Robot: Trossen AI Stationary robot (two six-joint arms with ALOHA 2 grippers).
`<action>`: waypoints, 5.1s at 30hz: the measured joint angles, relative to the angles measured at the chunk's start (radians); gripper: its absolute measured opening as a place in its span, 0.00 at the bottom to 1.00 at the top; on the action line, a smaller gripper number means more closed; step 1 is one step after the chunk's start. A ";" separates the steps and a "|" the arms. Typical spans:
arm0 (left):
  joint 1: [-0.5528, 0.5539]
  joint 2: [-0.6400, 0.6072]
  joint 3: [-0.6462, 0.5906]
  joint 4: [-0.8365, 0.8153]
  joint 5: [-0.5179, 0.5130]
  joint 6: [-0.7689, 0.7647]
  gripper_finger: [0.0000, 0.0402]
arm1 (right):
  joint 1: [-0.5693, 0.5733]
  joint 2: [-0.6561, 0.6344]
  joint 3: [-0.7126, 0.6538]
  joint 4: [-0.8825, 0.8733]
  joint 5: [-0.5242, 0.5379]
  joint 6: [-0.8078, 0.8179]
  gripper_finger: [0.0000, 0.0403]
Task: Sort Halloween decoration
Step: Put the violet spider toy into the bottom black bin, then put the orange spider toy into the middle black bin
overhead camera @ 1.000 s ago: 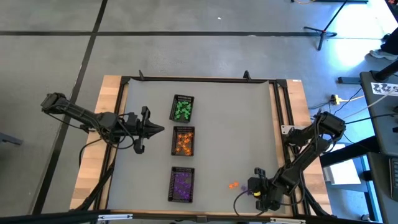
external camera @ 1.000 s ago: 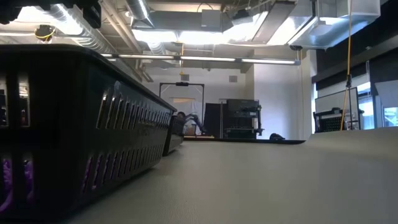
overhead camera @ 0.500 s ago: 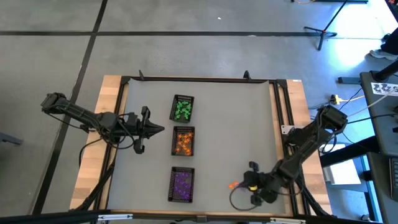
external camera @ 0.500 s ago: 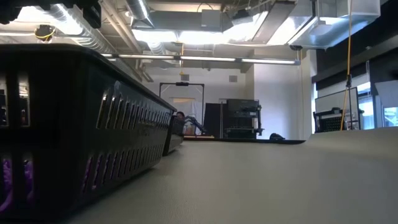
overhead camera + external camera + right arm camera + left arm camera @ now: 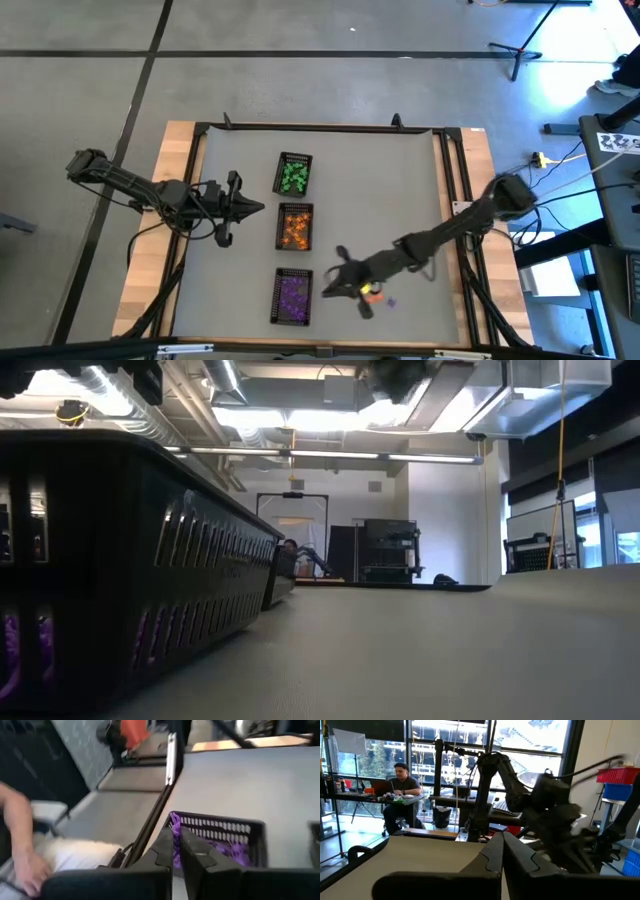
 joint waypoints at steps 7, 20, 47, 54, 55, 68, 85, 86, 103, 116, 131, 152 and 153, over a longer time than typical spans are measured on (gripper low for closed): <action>0.000 0.000 0.000 -0.003 0.000 0.000 0.00 | -0.046 0.215 0.343 -0.278 -0.063 -0.121 0.05; 0.000 0.000 0.000 -0.002 0.000 0.000 0.00 | -0.050 0.300 0.457 -0.372 -0.062 -0.177 0.34; 0.000 0.000 0.000 -0.003 0.000 0.000 0.00 | 0.292 0.185 0.329 -1.209 0.213 0.419 0.51; 0.000 0.000 0.000 -0.003 0.000 0.000 0.00 | 0.281 0.173 0.182 -1.049 0.188 0.473 0.51; 0.000 0.000 0.000 -0.003 0.000 0.000 0.00 | 0.281 0.173 0.159 -1.030 0.176 0.481 0.51; 0.000 0.000 0.000 -0.003 0.000 0.000 0.00 | 0.275 0.149 0.099 -1.008 0.183 0.502 0.27; 0.000 0.000 0.000 -0.003 0.000 0.000 0.00 | 0.166 0.012 0.097 -0.956 0.403 0.364 0.04; 0.000 0.000 0.000 -0.003 0.000 0.000 0.00 | 0.142 0.009 0.098 -0.920 0.404 0.325 0.04; 0.000 0.000 0.000 -0.003 0.000 0.000 0.00 | -0.263 0.035 0.230 -0.361 0.046 -0.117 0.05; 0.000 0.000 0.000 -0.003 0.000 0.000 0.00 | -0.313 0.022 0.228 -0.493 -0.030 -0.028 0.54; 0.000 0.000 0.000 -0.003 0.000 0.000 0.00 | 0.052 -0.028 0.216 -0.848 0.117 0.086 0.48; 0.000 0.000 0.000 -0.003 0.000 0.000 0.00 | 0.198 0.096 -0.035 -0.701 0.112 0.406 0.46; 0.000 0.000 0.000 -0.003 0.000 0.000 0.00 | 0.198 0.100 -0.037 -0.698 0.113 0.406 0.45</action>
